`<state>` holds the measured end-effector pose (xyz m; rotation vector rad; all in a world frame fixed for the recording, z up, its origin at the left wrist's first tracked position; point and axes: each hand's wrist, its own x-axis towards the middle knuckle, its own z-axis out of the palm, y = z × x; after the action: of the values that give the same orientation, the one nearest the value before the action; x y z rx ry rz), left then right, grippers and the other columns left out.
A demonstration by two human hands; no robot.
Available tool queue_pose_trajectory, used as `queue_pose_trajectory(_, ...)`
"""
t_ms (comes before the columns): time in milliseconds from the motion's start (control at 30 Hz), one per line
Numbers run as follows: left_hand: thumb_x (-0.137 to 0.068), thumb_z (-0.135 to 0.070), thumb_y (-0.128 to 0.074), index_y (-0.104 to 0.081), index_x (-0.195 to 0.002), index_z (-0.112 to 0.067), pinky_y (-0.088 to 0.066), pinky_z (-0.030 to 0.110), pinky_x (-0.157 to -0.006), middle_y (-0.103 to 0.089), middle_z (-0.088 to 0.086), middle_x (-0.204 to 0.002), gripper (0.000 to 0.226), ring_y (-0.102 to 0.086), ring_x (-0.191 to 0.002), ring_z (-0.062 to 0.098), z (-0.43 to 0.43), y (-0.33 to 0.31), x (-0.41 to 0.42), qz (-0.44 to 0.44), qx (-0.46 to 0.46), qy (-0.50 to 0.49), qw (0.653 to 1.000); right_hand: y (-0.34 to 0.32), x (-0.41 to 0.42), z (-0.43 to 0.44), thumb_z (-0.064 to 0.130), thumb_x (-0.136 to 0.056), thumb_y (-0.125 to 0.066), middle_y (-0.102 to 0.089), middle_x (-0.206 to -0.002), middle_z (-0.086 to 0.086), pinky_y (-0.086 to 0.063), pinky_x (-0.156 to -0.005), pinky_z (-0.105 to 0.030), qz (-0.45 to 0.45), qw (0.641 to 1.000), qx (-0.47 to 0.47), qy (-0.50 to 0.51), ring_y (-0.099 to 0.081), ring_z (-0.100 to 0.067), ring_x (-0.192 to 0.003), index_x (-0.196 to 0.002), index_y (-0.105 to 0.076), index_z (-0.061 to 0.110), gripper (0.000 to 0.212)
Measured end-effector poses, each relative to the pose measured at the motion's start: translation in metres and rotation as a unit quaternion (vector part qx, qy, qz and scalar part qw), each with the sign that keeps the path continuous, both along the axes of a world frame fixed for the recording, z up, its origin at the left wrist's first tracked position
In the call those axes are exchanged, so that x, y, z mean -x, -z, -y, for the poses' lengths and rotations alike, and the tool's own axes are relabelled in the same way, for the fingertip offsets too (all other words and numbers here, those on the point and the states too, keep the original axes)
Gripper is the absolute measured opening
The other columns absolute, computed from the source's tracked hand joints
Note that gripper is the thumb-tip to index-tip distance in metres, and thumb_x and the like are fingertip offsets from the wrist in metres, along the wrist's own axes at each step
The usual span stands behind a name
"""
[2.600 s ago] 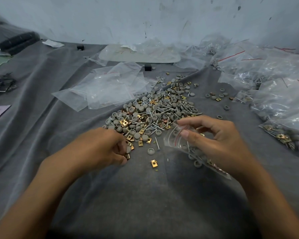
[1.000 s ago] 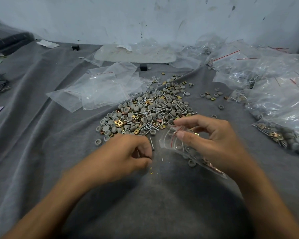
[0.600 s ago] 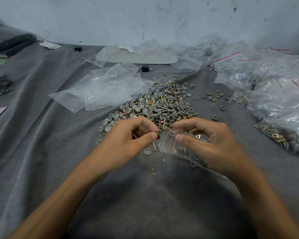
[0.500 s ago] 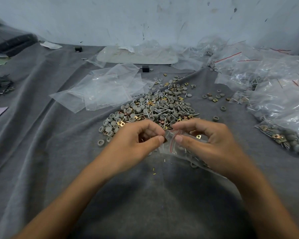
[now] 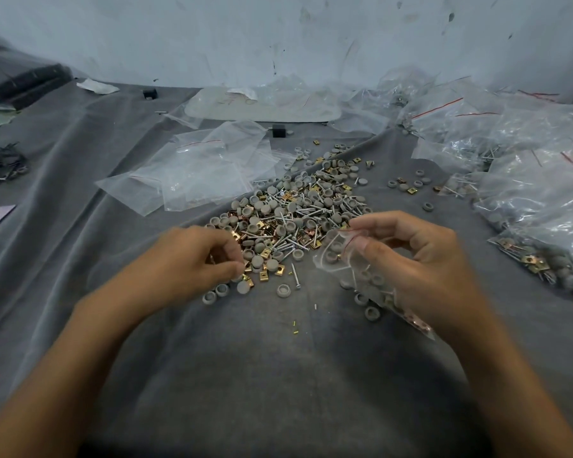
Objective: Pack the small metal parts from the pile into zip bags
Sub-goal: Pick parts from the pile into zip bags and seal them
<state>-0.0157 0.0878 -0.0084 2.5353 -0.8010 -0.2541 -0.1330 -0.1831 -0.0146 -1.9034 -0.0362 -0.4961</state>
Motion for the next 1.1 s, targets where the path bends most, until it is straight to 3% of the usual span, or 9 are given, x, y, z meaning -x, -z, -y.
queue_pose_trajectory(67,-0.088,-0.038,-0.073,-0.068,-0.079,-0.037,-0.04,0.01,-0.056,-0.062,-0.035,-0.072,0.01,-0.059,-0.067,-0.01,0.004,0.001,0.002,0.005,-0.023,0.004,1.0,0.001,-0.001,0.002,0.007,-0.092,-0.071,-0.077,-0.093,0.008,-0.057,-0.065,-0.021,0.006,1.0,-0.022,0.002,-0.073,-0.01,-0.084,-0.102,-0.076,0.026,0.022)
queue_pose_trajectory(133,-0.087,-0.043,-0.072,-0.069,-0.08,-0.035,-0.039,0.013,-0.055,-0.066,-0.024,-0.07,0.011,-0.06,-0.067,-0.007,0.011,0.004,0.005,0.02,-0.03,0.006,0.999,0.002,-0.002,0.003,0.006,-0.093,-0.07,-0.078,-0.094,0.008,-0.058,-0.072,-0.024,0.01,1.0,-0.012,0.011,-0.073,-0.012,-0.088,-0.103,-0.076,0.026,0.023)
queue_pose_trajectory(200,-0.086,-0.051,-0.07,-0.069,-0.087,-0.035,-0.046,0.023,-0.067,-0.066,-0.019,-0.08,0.016,-0.059,-0.075,-0.003,0.017,0.009,0.008,0.058,-0.055,0.004,0.997,0.004,-0.003,0.005,0.007,-0.094,-0.07,-0.078,-0.097,0.008,-0.058,-0.075,-0.026,0.012,1.0,-0.005,0.017,-0.073,-0.013,-0.093,-0.105,-0.076,0.026,0.023)
queue_pose_trajectory(267,-0.087,-0.055,-0.066,-0.068,-0.095,-0.036,-0.05,0.032,-0.078,-0.064,-0.018,-0.09,0.021,-0.058,-0.086,0.003,0.022,0.014,0.011,0.085,-0.085,0.002,0.993,0.004,-0.004,0.005,0.008,-0.094,-0.07,-0.078,-0.098,0.007,-0.059,-0.067,-0.023,0.012,1.0,-0.02,0.013,-0.073,-0.015,-0.092,-0.106,-0.076,0.026,0.023)
queue_pose_trajectory(533,-0.093,-0.051,-0.06,-0.062,-0.093,-0.031,-0.035,0.029,-0.066,-0.053,-0.016,-0.087,0.02,-0.054,-0.091,0.009,0.037,0.024,0.015,0.154,-0.094,0.018,0.983,0.005,-0.005,0.009,0.011,-0.095,-0.069,-0.079,-0.102,-0.001,-0.057,-0.079,-0.022,0.031,0.993,-0.117,-0.007,-0.074,-0.017,-0.092,-0.105,-0.077,0.026,0.02)
queue_pose_trajectory(700,-0.1,-0.047,-0.047,-0.065,-0.102,-0.03,-0.049,0.033,-0.075,-0.062,-0.014,-0.1,0.025,-0.06,-0.098,0.013,0.036,0.024,0.013,0.178,-0.092,0.016,0.98,0.002,-0.003,0.008,0.009,-0.094,-0.069,-0.079,-0.102,-0.003,-0.058,-0.078,-0.023,0.019,0.99,-0.138,-0.022,-0.075,-0.018,-0.093,-0.104,-0.077,0.023,0.019)
queue_pose_trajectory(833,-0.1,-0.04,-0.05,-0.06,-0.092,-0.029,-0.039,0.03,-0.07,-0.058,-0.015,-0.086,0.017,-0.055,-0.083,0.005,0.037,0.022,0.014,0.117,0.051,0.009,0.992,0.002,-0.002,0.001,0.009,-0.093,-0.071,-0.079,-0.098,0.003,-0.062,-0.078,-0.032,-0.013,0.996,-0.074,-0.042,-0.075,-0.02,-0.09,-0.103,-0.077,0.025,0.02)
queue_pose_trajectory(933,-0.099,-0.043,-0.051,-0.059,-0.088,-0.03,-0.035,0.023,-0.061,-0.056,-0.017,-0.076,0.019,-0.053,-0.07,0.002,0.043,0.02,0.021,0.058,0.166,0.025,0.984,0.003,-0.002,-0.004,0.009,-0.092,-0.073,-0.078,-0.097,0.013,-0.056,-0.075,-0.018,-0.029,0.997,-0.019,-0.063,-0.072,-0.003,-0.091,-0.105,-0.077,0.026,0.022)
queue_pose_trajectory(1100,-0.097,-0.042,-0.059,-0.067,-0.092,-0.03,-0.05,0.043,-0.065,-0.063,-0.006,-0.077,0.015,-0.059,-0.072,0.016,0.055,0.021,0.031,-0.012,0.283,0.063,0.957,0.008,-0.004,-0.009,0.009,-0.091,-0.074,-0.077,-0.097,0.013,-0.055,-0.075,-0.019,-0.048,0.996,-0.012,-0.078,-0.071,-0.002,-0.094,-0.107,-0.077,0.025,0.022)
